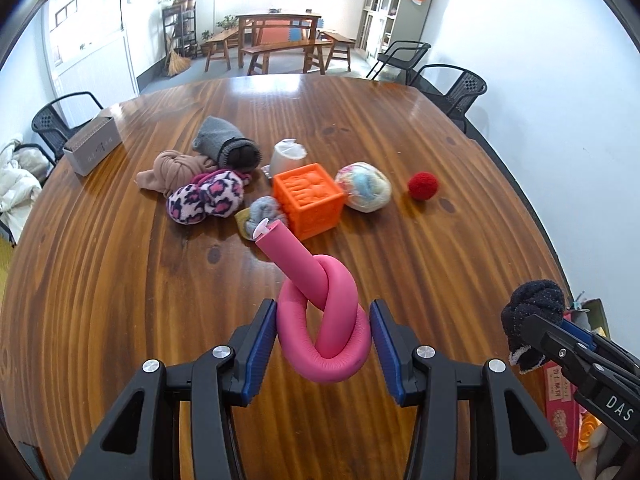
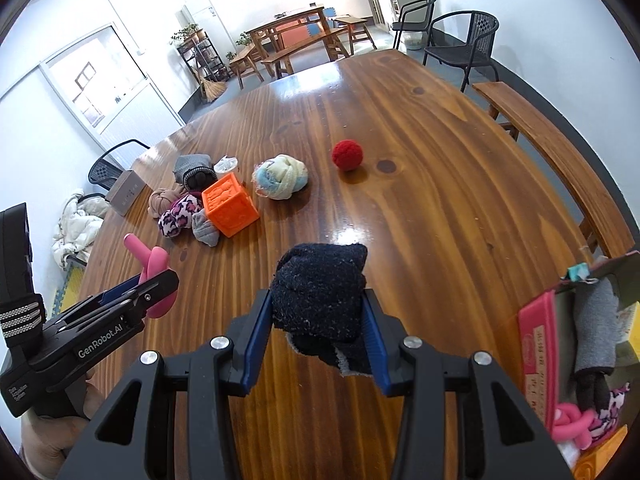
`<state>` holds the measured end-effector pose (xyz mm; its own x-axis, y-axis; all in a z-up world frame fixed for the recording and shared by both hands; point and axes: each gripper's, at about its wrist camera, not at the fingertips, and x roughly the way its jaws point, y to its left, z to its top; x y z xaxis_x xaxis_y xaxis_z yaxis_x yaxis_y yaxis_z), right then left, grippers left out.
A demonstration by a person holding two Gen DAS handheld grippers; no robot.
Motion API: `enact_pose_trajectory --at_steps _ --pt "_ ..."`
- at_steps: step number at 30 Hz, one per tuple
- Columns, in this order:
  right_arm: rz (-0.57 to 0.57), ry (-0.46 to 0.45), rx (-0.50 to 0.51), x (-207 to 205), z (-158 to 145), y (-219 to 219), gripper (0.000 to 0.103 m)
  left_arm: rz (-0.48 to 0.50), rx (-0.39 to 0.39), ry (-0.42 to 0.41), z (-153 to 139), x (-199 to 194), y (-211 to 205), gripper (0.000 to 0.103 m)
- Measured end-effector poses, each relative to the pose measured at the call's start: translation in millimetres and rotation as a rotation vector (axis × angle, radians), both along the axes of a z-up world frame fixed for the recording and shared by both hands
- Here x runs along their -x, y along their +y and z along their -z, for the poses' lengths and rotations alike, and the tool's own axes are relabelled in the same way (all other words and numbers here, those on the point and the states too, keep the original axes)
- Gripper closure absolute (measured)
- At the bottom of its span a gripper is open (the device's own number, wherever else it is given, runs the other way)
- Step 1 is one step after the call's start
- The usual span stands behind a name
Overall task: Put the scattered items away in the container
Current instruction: 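Carry the pink knot and black glove to the box and release both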
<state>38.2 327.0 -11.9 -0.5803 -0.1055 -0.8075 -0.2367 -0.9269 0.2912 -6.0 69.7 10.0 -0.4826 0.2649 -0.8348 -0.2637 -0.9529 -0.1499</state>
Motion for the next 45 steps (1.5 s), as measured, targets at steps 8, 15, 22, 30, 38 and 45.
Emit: enact_pose_trajectory --at_steps 8,15,22,30,38,45 --pt "0.021 0.019 0.0 -35 -9 30 0.056 0.067 -0.009 0.025 -17 -32 43 0.054" --pt "0.07 0.028 -0.02 -79 -19 68 0.056 0.167 -0.031 0.028 -25 -64 96 0.054" --pt "0.165 0.027 -0.043 -133 -26 117 0.056 0.279 -0.055 0.021 -29 -98 154 0.054" --pt "0.266 0.004 -0.057 -183 -23 169 0.056 0.397 -0.084 0.012 -34 -131 219 0.054" --pt "0.303 -0.005 -0.058 -206 -20 190 0.056 0.477 -0.091 0.021 -38 -151 267 0.054" --pt "0.307 -0.021 -0.042 -216 -14 199 0.056 0.505 -0.096 -0.034 -28 -155 288 0.024"
